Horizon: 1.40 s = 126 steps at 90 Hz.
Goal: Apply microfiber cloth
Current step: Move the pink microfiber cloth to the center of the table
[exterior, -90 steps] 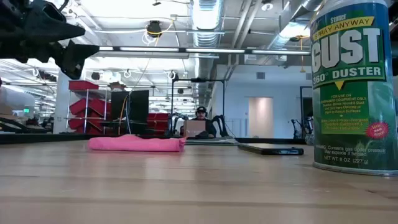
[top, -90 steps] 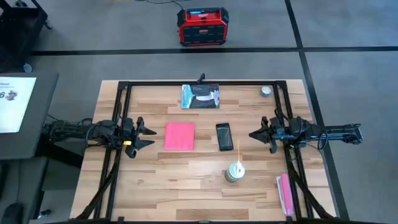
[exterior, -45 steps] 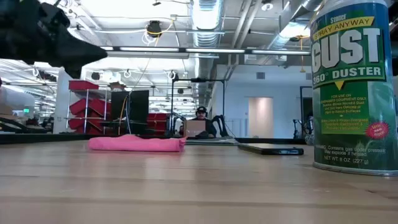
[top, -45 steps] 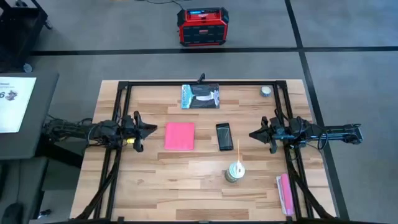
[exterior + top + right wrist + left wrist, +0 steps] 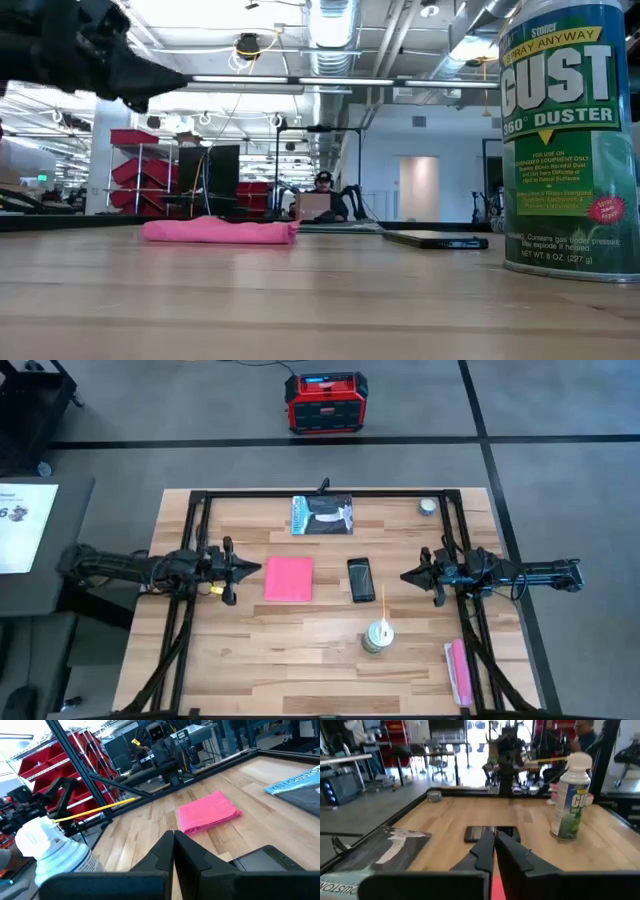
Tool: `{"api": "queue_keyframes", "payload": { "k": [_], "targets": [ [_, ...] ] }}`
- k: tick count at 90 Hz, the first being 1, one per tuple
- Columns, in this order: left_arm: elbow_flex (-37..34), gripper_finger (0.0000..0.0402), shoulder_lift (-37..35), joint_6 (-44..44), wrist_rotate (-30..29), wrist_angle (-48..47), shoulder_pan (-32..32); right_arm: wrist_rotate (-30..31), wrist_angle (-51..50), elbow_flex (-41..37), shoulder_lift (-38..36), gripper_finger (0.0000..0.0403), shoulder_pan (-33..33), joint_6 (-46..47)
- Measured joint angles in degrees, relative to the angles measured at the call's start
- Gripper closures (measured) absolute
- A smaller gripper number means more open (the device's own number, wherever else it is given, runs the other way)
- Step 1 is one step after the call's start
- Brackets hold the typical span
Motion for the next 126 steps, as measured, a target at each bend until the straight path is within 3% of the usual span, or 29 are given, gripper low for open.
{"api": "queue_keyframes", "payload": {
  "k": [44,70,89,113,126],
  "targets": [
    [33.5,0.0402,39.3,6.6,1.4,-29.9,3.7,0.0,0.0,0.0,0.0,0.0403,0.0,0.0],
    [47.1,0.0402,56.1,7.1,1.5,-43.6,4.7,-0.2,-0.2,0.2,-0.1,0.0403,0.0,-4.8],
    [53.5,0.0402,63.7,4.6,1.5,-52.4,4.6,-0.2,0.2,0.2,0.0,0.0403,0.0,-5.0],
    [55.1,0.04,67.2,5.2,6.6,-52.0,5.0,-0.2,0.2,0.3,0.0,0.0403,0.0,-5.0],
    [54.9,0.0369,67.3,3.9,6.7,-51.1,5.0,-0.2,0.2,0.3,0.0,0.0403,0.0,-5.0]
  ]
}}
